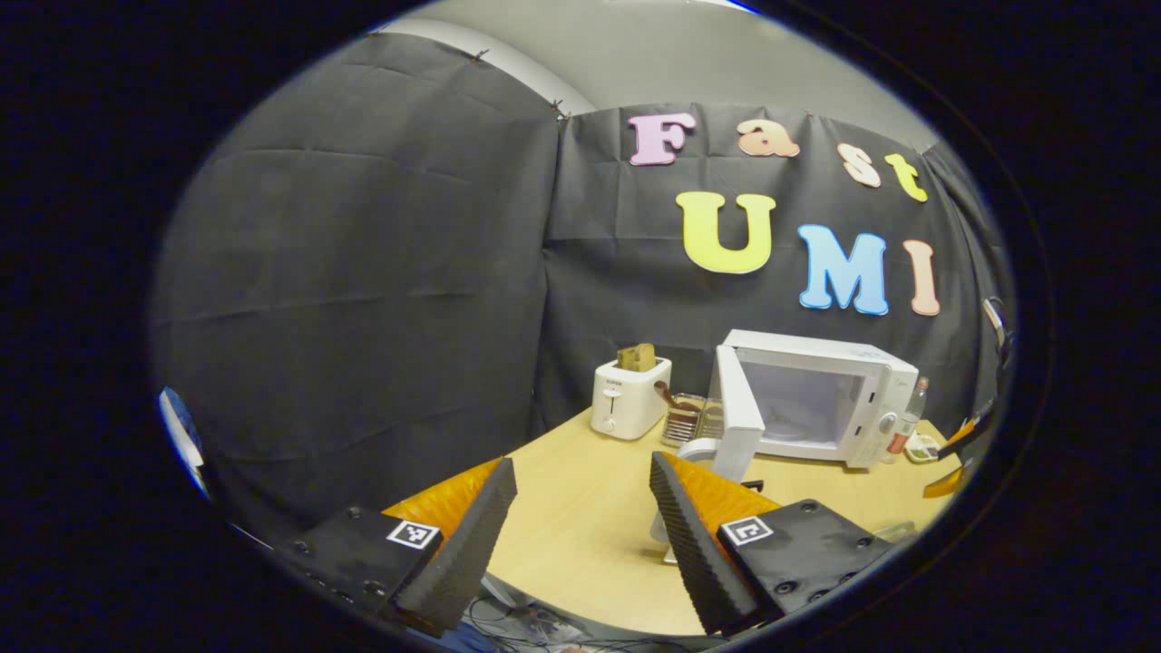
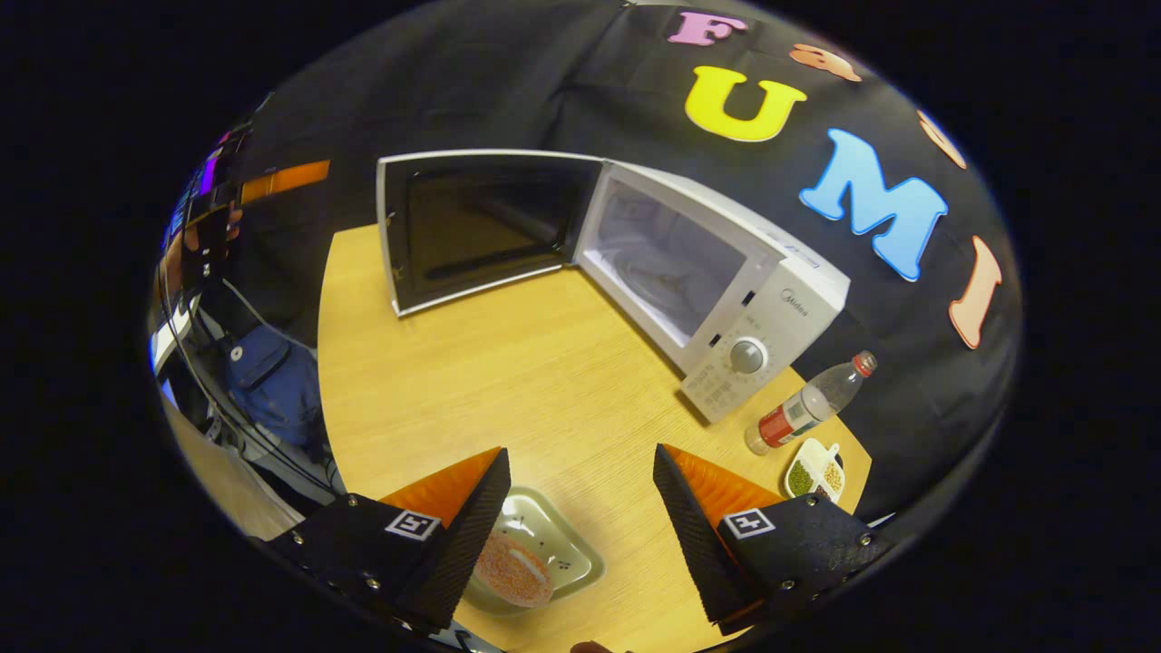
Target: Open the microwave oven with the left hand, put the food in, and close the microwave oven.
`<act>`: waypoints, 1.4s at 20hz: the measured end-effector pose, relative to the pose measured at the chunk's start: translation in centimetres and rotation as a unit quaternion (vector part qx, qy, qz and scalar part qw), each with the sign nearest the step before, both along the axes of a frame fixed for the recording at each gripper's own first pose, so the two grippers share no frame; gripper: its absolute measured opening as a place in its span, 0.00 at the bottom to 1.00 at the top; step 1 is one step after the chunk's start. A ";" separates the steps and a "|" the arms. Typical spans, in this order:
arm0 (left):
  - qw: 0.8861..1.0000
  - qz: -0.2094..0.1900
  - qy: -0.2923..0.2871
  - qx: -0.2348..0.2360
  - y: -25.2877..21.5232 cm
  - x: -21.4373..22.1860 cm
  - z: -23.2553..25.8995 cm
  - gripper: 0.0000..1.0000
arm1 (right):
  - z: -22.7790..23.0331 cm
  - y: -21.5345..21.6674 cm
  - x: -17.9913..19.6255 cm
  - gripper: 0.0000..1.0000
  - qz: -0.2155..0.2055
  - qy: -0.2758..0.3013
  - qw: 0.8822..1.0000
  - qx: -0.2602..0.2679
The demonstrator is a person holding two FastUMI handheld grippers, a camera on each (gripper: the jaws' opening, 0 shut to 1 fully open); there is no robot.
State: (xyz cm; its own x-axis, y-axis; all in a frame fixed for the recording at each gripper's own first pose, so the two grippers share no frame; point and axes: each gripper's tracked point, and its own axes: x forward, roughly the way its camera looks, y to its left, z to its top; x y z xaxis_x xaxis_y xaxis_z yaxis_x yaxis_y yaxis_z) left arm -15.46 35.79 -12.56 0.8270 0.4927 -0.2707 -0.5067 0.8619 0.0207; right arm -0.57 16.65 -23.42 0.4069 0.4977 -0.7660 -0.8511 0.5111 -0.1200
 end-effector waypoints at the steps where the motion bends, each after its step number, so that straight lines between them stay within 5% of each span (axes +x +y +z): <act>1: 1.000 0.005 -0.002 0.003 -0.1 -0.4 0.5 0.97 | -0.8 -0.3 -1.0 0.98 0.017 0.017 1.000 -0.009; 7: 0.999 0.033 -0.005 0.005 -0.3 -3.4 1.2 0.98 | -4.6 -2.5 -5.2 0.97 0.118 0.094 0.986 -0.076; 15: 0.999 0.053 0.007 0.013 -1.2 -5.3 1.0 0.98 | -9.0 -4.2 -7.3 0.98 0.167 0.150 0.964 -0.145; 21: 0.999 0.052 0.001 0.012 -1.9 -4.8 1.4 0.96 | -10.8 -4.5 -7.5 0.98 0.163 0.167 0.958 -0.164; 23: 0.999 0.049 0.000 0.012 -2.3 -4.4 1.4 0.96 | -10.7 -4.4 -7.8 0.92 0.162 0.175 0.957 -0.165; 24: 0.999 0.047 -0.001 0.011 -2.4 -4.3 1.5 0.97 | -10.9 -4.4 -8.0 0.79 0.162 0.175 0.957 -0.165; 28: 0.999 0.041 -0.004 0.010 -2.9 -3.7 1.5 0.97 | -10.4 -4.0 -7.5 0.67 0.163 0.134 0.963 -0.166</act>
State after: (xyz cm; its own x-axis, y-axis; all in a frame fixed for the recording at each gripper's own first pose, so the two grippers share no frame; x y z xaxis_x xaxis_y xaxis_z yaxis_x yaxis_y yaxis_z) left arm -19.11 32.93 -11.06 0.7860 0.5638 -0.2538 -0.5752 0.8173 0.0343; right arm -8.08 12.68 -33.79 0.0361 0.2744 -0.9609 -0.9829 0.1834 0.0154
